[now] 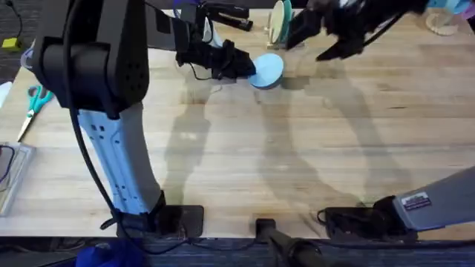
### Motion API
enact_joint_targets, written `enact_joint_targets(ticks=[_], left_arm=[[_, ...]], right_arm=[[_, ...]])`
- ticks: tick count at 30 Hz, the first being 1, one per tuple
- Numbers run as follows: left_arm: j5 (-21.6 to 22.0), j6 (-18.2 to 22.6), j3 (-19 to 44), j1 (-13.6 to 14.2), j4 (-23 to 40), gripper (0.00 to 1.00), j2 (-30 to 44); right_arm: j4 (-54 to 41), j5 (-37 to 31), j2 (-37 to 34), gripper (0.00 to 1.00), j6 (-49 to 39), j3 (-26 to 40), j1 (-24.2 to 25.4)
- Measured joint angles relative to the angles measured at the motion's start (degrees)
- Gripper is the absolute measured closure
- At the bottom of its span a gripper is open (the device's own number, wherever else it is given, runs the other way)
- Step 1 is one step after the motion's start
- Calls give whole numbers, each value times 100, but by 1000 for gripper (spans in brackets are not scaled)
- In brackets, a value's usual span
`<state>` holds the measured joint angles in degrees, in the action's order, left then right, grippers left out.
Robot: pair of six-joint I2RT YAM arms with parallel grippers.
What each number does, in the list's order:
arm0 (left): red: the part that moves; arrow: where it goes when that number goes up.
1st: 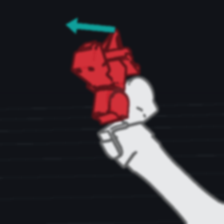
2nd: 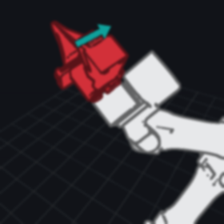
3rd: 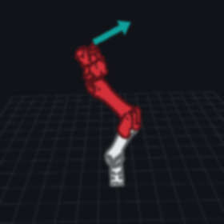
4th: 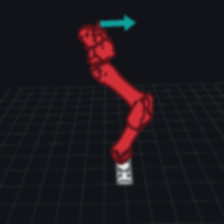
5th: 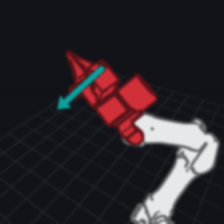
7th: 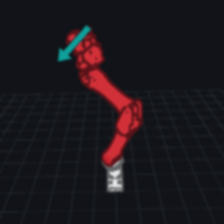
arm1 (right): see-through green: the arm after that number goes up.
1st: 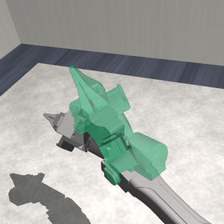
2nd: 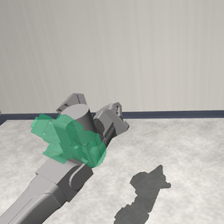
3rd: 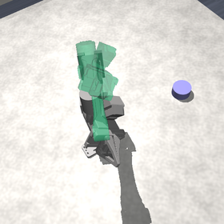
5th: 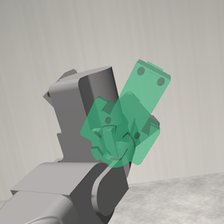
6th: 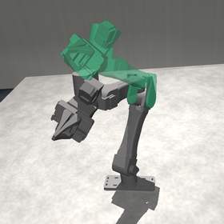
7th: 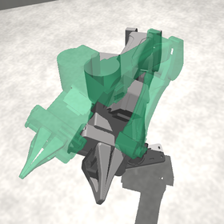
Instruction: Pick up the plates from the table one by one and place each into a slot on the dish rack.
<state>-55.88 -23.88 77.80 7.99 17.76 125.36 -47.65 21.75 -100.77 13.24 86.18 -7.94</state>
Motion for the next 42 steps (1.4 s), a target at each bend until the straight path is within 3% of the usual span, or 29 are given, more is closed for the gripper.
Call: enact_joint_targets(ticks=[19, 42], left_arm=[[0, -13, 0, 2, 2, 962, 0], [1, -13, 0, 2, 4, 963, 0]], right_arm=[[2534, 1064, -357, 7, 767, -1829, 0], [3723, 1452, -886, 8, 1986, -1865, 52]])
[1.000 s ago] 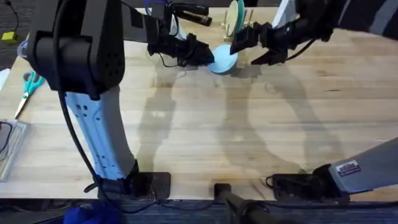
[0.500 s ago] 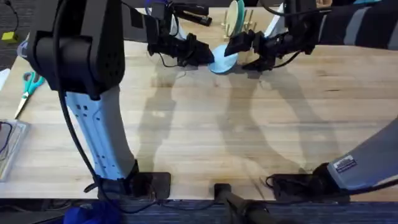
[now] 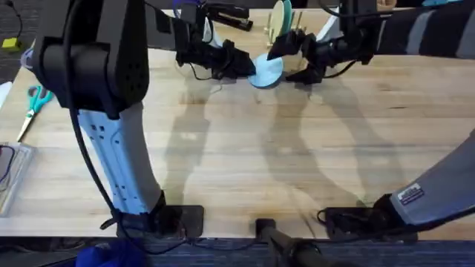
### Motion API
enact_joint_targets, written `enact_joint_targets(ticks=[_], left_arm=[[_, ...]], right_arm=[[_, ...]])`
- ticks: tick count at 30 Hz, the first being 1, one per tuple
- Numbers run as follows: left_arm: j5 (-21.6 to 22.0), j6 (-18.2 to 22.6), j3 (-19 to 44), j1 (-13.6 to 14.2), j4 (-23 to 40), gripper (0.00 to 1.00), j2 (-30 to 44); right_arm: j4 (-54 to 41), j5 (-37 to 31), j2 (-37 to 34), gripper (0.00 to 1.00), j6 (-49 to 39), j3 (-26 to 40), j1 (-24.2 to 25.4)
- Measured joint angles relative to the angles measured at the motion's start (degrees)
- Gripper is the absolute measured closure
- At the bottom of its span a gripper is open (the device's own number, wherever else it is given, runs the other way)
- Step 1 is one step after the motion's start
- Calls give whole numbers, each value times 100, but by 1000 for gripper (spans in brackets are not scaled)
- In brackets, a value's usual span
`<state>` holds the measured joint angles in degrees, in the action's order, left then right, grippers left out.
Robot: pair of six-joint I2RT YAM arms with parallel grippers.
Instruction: Pick up the plates from the table one by one and place each into a slot on the dish rack.
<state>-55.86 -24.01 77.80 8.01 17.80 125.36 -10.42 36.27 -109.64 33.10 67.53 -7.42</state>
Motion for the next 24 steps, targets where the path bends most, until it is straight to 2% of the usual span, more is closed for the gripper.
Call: enact_joint_targets(ticks=[7, 18, 24], left_arm=[[2, 0, 0, 0, 0, 962, 0], [0, 0, 0, 0, 0, 962, 0], [-1, -1, 0, 0, 0, 962, 0]], right_arm=[[771, 67, -186, 9, 157, -8, -238], [857, 68, -203, 7, 514, -9, -297], [878, 65, -266, 97, 756, -9, -283]])
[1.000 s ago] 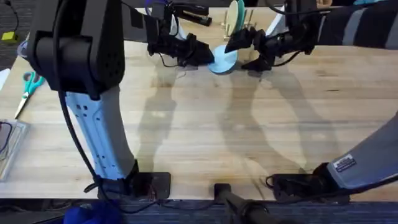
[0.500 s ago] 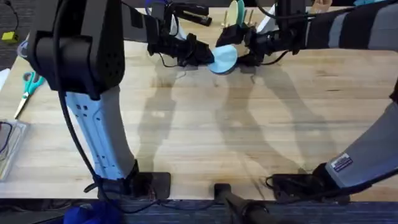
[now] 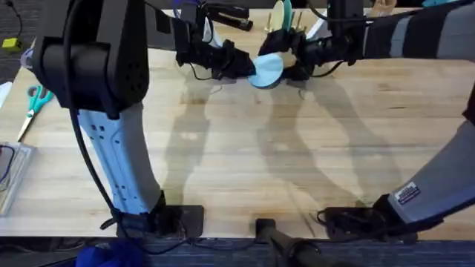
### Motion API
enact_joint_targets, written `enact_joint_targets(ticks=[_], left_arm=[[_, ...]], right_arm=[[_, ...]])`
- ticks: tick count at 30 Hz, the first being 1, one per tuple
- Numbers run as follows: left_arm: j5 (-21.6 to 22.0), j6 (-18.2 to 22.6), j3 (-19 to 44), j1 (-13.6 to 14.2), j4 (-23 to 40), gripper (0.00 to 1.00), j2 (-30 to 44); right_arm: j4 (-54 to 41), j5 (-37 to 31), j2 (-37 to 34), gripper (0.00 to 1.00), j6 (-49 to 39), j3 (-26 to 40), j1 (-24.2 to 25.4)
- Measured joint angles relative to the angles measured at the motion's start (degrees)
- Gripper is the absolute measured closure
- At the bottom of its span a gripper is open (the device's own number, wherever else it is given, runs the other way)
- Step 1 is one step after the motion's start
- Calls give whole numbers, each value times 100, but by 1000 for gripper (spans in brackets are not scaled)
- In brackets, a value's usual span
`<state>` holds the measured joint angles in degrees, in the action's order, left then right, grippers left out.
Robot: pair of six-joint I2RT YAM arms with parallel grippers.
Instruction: Pick up the plates from the table one by one and place each into a slot on the dish rack.
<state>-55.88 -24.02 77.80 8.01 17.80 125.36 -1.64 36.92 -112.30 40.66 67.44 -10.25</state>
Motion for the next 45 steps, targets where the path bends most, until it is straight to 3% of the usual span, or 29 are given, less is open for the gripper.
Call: enact_joint_targets(ticks=[6, 13, 19, 36, 45], left_arm=[[0, 0, 0, 0, 0, 962, 0], [2, 0, 0, 0, 0, 962, 0], [2, 1, 0, 0, 0, 963, 0], [2, -1, 0, 0, 4, 963, 0], [41, 12, 220, -37, 515, 963, 39]], right_arm=[[-30, -1, -128, 391, 157, 0, 18], [-176, 9, -143, 466, 151, 0, 18], [-320, 7, -189, 685, 152, -2, -10], [-242, 132, -208, 892, 156, -2, -12], [-140, 186, -208, 907, 154, -2, -8]])
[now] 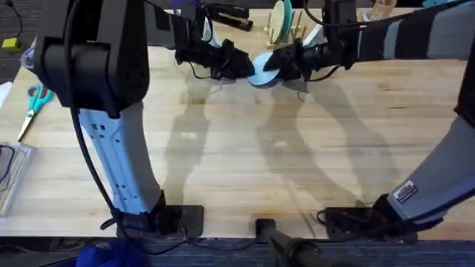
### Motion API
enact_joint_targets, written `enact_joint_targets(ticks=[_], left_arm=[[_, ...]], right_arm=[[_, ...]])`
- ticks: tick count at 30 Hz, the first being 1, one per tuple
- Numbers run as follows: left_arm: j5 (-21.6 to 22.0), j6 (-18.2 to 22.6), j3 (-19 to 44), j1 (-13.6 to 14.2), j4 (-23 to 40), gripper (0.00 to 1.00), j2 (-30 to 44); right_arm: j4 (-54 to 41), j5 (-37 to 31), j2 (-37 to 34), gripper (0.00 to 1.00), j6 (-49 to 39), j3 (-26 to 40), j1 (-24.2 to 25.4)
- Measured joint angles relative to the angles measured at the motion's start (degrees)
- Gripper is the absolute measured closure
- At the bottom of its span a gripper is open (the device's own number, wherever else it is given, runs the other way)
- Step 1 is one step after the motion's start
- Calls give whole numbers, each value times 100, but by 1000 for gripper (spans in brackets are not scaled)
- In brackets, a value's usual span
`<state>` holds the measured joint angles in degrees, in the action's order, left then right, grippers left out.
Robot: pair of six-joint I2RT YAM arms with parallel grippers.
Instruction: Pick up the plates from the table one by one and place each into a slot on the dish rack.
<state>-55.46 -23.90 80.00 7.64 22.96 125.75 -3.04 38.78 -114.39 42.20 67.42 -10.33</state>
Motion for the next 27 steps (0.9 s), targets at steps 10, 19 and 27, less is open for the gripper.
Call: enact_joint_targets(ticks=[10, 19, 27], left_arm=[[727, 851, 1338, -192, 2261, 963, 1], [1509, 1814, 3041, -245, 4364, 963, 1], [2010, 2368, 4315, -425, 5672, 962, 1]], right_arm=[[405, 33, 0, 962, -25, -15, -15], [559, 289, 0, 972, -27, -4, -15], [542, 305, 62, 970, -234, 175, -15]])
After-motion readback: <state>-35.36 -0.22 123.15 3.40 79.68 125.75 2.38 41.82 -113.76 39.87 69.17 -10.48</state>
